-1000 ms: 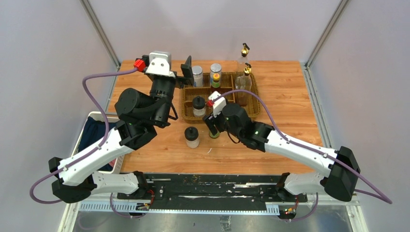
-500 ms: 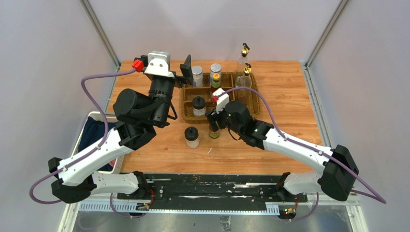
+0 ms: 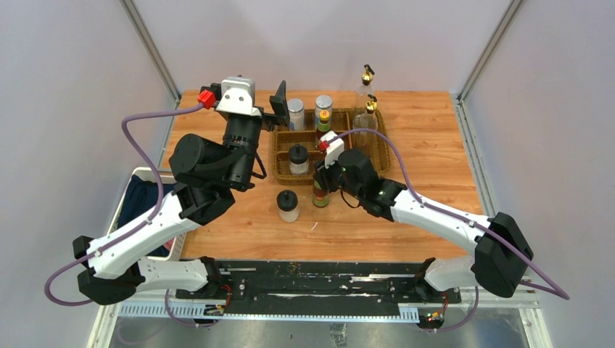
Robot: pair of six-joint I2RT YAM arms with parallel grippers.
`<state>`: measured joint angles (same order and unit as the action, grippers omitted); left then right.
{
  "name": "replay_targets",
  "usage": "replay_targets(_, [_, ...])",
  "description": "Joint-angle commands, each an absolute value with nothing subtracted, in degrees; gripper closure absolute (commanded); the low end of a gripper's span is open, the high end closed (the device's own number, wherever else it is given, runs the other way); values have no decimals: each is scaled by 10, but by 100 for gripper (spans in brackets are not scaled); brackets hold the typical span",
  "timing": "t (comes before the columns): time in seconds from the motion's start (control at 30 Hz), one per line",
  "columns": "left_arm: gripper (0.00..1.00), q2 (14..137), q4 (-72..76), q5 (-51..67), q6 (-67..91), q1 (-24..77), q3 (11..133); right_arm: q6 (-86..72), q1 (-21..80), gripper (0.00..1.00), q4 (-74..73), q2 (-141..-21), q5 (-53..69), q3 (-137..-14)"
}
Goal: Organize the condiment bottles
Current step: Pick up the bottle from the center of the board.
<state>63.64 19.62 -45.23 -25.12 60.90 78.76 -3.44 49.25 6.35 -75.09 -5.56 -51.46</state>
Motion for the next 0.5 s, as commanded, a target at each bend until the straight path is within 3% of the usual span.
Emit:
replay_targets(0.0, [11,638,218,-453,-263,612,778,-46,482,86,70,-764,-39,-513])
replay_targets(0.03, [11,638,219,-454,-264,612,777,-47,482,97,68,-765,-39,-516])
replay_targets(0.07, [11,639,221,-455,-265,612,777,-48,482,100,64,-767,-38,-519])
replay_targets(0.47, [11,642,226,-466,-274,612,780,-44,483,100,16,-758,-26,-586])
